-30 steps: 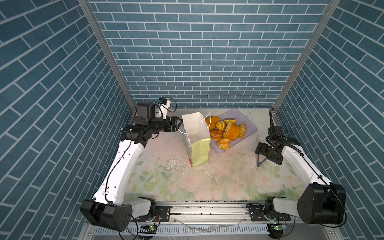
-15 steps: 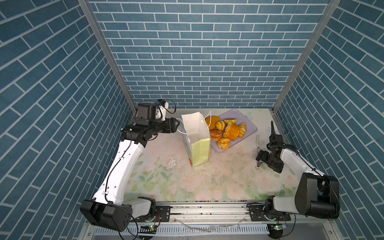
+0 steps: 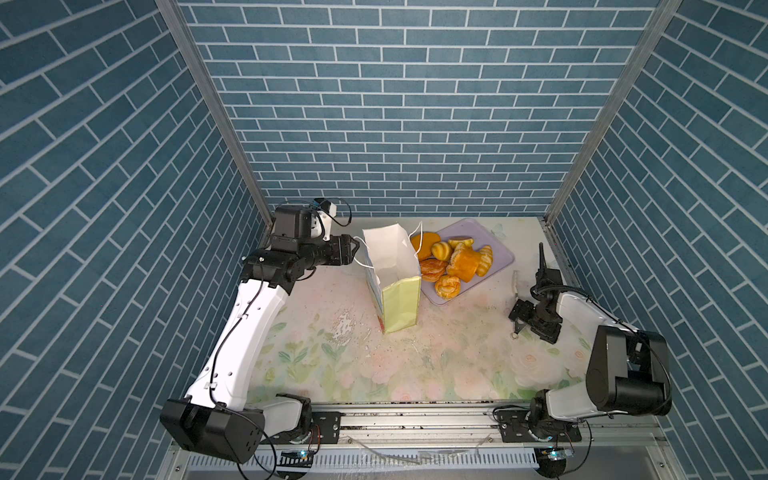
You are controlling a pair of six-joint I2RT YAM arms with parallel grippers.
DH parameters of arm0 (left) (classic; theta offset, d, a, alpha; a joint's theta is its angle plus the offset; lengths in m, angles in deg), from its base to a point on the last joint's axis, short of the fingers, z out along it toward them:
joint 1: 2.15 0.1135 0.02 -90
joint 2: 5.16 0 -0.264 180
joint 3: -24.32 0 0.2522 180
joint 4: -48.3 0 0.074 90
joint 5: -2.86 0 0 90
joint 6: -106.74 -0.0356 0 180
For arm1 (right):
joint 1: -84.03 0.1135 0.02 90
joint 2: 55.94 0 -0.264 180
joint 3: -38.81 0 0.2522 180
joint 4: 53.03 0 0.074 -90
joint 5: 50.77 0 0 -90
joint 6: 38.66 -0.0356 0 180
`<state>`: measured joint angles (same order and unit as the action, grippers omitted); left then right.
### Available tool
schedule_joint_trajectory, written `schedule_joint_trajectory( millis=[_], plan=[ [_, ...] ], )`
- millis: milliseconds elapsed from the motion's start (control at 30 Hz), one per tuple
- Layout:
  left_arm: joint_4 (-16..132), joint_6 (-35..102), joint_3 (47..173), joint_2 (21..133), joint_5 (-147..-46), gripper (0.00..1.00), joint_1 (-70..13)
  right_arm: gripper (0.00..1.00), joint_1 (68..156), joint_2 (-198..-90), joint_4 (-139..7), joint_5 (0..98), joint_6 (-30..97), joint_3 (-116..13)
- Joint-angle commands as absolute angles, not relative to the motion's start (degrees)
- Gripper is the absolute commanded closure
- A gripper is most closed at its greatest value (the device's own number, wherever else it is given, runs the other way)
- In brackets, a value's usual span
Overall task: Place the fake bread into the paper bag
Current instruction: 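Lower the right gripper onto the metal tongs lying on the table, then close the right gripper around the tongs' handles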
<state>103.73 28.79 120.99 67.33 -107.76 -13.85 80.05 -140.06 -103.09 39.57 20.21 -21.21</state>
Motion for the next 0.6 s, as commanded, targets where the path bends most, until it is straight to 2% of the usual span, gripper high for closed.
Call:
schedule_joint_trajectory(
  millis=[0,167,567],
  plan=[
    [102.9,29.0,120.4,66.4,-107.9,0.29,-13.7,0.06,79.8,-140.6,-102.0,40.0,20.3,-20.9],
    [102.6,29.1,119.9,66.2,-107.9,0.31,-13.7,0.13,80.0,-141.6,-100.6,39.2,19.3,-22.1],
    [102.6,29.9,119.8,66.4,-108.1,0.35,-13.7,0.22,80.7,-148.0,-99.7,36.4,20.5,-25.8]
  ],
)
